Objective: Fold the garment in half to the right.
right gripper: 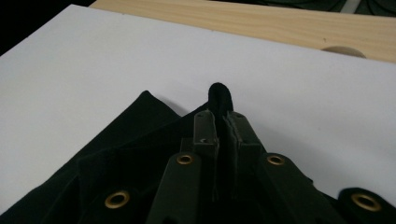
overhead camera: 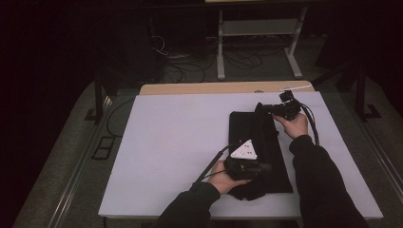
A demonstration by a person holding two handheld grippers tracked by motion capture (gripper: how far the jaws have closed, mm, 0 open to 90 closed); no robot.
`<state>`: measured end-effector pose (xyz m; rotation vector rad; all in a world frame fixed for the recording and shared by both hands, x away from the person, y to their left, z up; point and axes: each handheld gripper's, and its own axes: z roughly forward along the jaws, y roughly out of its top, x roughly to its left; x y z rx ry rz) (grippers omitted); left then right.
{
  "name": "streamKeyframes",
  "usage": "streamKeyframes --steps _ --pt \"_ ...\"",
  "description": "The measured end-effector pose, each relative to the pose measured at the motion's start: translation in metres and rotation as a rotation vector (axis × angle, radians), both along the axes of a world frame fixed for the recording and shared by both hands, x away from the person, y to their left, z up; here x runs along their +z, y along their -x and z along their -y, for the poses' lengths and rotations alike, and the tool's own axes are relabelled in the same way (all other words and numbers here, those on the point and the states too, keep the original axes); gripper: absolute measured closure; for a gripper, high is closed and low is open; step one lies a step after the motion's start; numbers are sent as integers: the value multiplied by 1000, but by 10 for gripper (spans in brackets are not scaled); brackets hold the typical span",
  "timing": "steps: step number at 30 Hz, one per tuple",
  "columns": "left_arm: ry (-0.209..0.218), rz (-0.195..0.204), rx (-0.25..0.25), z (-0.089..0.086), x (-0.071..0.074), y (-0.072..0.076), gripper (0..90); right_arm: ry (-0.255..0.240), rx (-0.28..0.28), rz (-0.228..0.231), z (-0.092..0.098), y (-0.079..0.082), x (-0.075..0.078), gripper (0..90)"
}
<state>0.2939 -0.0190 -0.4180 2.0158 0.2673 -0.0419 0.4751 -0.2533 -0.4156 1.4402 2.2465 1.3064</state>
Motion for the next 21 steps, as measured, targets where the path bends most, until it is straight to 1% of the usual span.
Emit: streamKeyframes --steps 5,7,9,11,14,16,18,21 --pt "-7 -4 -2 5 -2 -1 851 5 -10 -10 7 0 -6 812" --pt "-12 -5 -4 7 -3 -1 851 3 -22 -25 9 1 -8 792" --pt "-14 -7 -9 9 -3 0 851 5 -31 -27 12 2 -9 751" --pt "-15 -5 -13 11 -3 0 851 0 -53 -24 17 3 -8 715" --pt "-13 -4 -16 15 -3 1 851 -13 -85 -18 28 7 -6 627" --pt "-15 -5 -20 17 -4 2 851 -9 -97 -12 34 10 -4 575" --pt "-13 -6 -22 20 -4 2 851 -4 -111 -7 40 13 -2 505" --pt "-21 -7 -25 26 -6 3 852 -3 -124 0 48 18 0 444"
